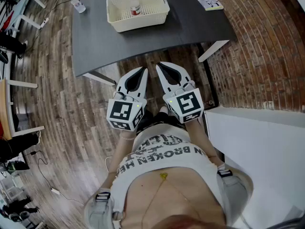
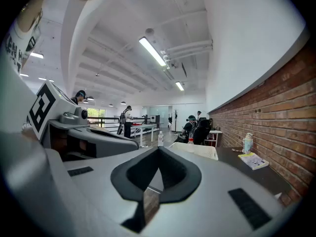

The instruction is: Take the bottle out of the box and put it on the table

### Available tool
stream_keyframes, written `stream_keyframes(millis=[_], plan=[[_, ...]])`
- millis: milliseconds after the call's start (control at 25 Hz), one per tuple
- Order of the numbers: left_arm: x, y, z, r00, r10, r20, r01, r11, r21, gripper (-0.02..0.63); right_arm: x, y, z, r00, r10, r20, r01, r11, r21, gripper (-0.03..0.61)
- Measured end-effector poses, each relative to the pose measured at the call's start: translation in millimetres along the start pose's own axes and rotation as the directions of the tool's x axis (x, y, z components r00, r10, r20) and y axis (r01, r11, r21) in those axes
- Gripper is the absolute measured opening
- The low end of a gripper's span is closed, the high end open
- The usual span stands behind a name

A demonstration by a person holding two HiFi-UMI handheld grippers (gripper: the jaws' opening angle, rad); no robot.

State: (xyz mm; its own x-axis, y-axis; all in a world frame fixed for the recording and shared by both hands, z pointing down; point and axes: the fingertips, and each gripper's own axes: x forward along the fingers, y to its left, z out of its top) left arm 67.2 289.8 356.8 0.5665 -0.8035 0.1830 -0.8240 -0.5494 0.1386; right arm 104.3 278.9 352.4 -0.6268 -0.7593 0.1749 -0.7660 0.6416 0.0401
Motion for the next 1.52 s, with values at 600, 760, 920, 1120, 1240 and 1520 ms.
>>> stream_keyframes(millis=[600, 760, 920, 1120, 1240, 1520], plan=[[20, -11, -5, 0.997, 0.069, 0.023, -0.068, 0.997, -0.025, 0.006, -11, -22, -13, 0.997, 0.071, -0.002, -0.071, 0.997, 0.010, 0.009], [28, -9, -6, 0.997, 0.077, 0.025, -0.076, 0.996, -0.036, 0.006, -8, -29, -17, 0.996, 0.086, -0.015, -0.086, 0.996, 0.007, 0.009], [40, -2, -6, 0.998, 0.062, 0.020, -0.061, 0.997, -0.038, 0.006, 3, -35, -17, 0.995, 0.096, -0.013, -0.096, 0.995, 0.029, 0.009], [64, 20, -3, 0.999, 0.036, 0.014, -0.036, 0.999, -0.041, 0.006, 28, -46, -15, 0.997, 0.083, -0.001, -0.083, 0.996, 0.029, 0.009], [82, 36, 3, 1.000, 0.000, 0.010, 0.001, 1.000, -0.029, 0.006, 48, -57, -12, 0.998, 0.055, -0.007, -0.054, 0.998, 0.033, 0.009], [117, 72, 18, 0.997, -0.075, 0.006, 0.075, 0.997, -0.003, 0.006, 99, -76, -1, 1.000, 0.011, 0.003, -0.011, 0.999, 0.043, 0.009]])
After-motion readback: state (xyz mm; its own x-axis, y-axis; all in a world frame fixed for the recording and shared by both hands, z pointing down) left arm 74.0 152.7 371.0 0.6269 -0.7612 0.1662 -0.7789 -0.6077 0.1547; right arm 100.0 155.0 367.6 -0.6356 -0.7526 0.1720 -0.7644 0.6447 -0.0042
